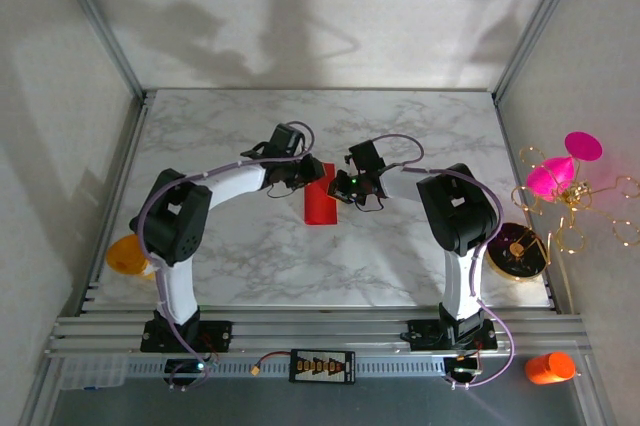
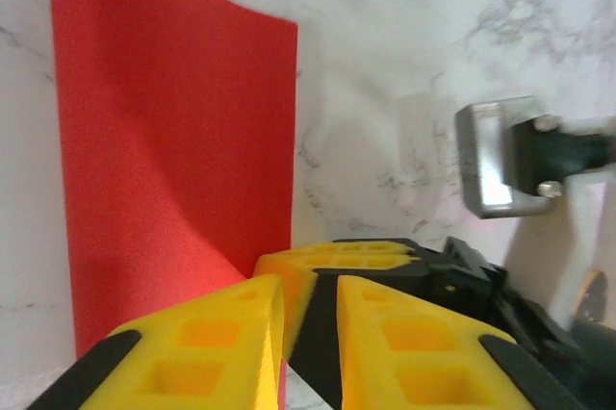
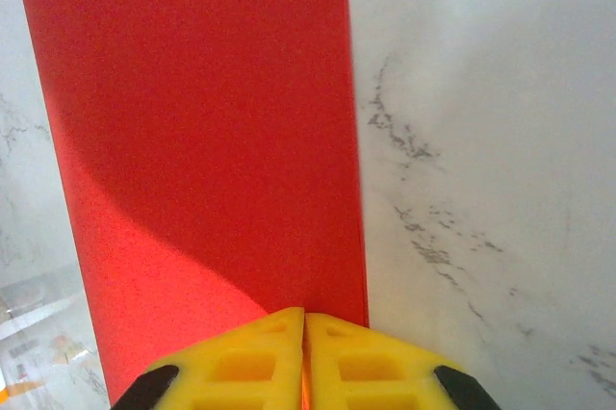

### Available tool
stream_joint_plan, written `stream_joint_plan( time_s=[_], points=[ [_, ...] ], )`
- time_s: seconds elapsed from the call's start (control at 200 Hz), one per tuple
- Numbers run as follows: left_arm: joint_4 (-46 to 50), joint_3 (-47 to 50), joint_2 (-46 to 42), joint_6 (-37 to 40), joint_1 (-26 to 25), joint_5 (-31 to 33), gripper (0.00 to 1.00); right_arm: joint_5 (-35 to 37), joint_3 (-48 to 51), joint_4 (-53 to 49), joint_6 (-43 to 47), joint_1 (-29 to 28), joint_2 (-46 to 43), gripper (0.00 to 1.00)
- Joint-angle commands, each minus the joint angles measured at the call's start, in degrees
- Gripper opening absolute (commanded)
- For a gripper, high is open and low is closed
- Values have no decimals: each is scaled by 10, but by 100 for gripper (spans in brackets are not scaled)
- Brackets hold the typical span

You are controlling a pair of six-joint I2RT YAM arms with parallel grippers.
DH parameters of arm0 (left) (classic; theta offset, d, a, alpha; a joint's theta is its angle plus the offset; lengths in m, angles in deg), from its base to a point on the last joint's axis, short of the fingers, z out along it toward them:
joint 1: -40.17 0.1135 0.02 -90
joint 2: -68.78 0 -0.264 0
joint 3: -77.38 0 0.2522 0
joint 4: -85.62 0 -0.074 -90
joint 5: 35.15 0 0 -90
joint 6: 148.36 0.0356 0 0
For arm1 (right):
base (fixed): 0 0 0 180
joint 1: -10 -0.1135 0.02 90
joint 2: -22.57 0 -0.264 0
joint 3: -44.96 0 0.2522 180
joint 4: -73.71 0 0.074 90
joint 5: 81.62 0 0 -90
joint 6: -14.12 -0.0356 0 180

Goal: Fold a paper plane with a square sheet of paper (pick it up from the middle)
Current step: Hold the square sheet of paper at the center of the table, then first fold the square sheet of paper in half at the center of the table.

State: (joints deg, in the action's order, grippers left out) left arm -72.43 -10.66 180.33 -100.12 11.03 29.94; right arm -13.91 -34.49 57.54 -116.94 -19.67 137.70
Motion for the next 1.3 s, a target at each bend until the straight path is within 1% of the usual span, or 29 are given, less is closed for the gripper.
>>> stream_joint_plan(
  time_s=[0.0,0.24,0.606,0.861,0.966,1.081,1.292],
  points=[
    [85,-33,34,33,-12,40,18,98,32,-86,19,-1,72,11],
    [131,-66,62,50,-28,61,17,102,36,-86,16,-1,76,10],
    [161,-72,85,68,-23,88,18,108,42,-86,14,-2,79,9],
    [142,-26,80,103,6,93,18,119,43,-94,19,-1,86,9],
    [125,12,72,122,29,76,19,129,43,-103,24,-2,91,9],
    [111,43,58,136,55,44,20,146,44,-115,32,-1,99,9],
    [127,39,13,158,79,33,20,161,44,-128,41,-2,103,8]
  ],
)
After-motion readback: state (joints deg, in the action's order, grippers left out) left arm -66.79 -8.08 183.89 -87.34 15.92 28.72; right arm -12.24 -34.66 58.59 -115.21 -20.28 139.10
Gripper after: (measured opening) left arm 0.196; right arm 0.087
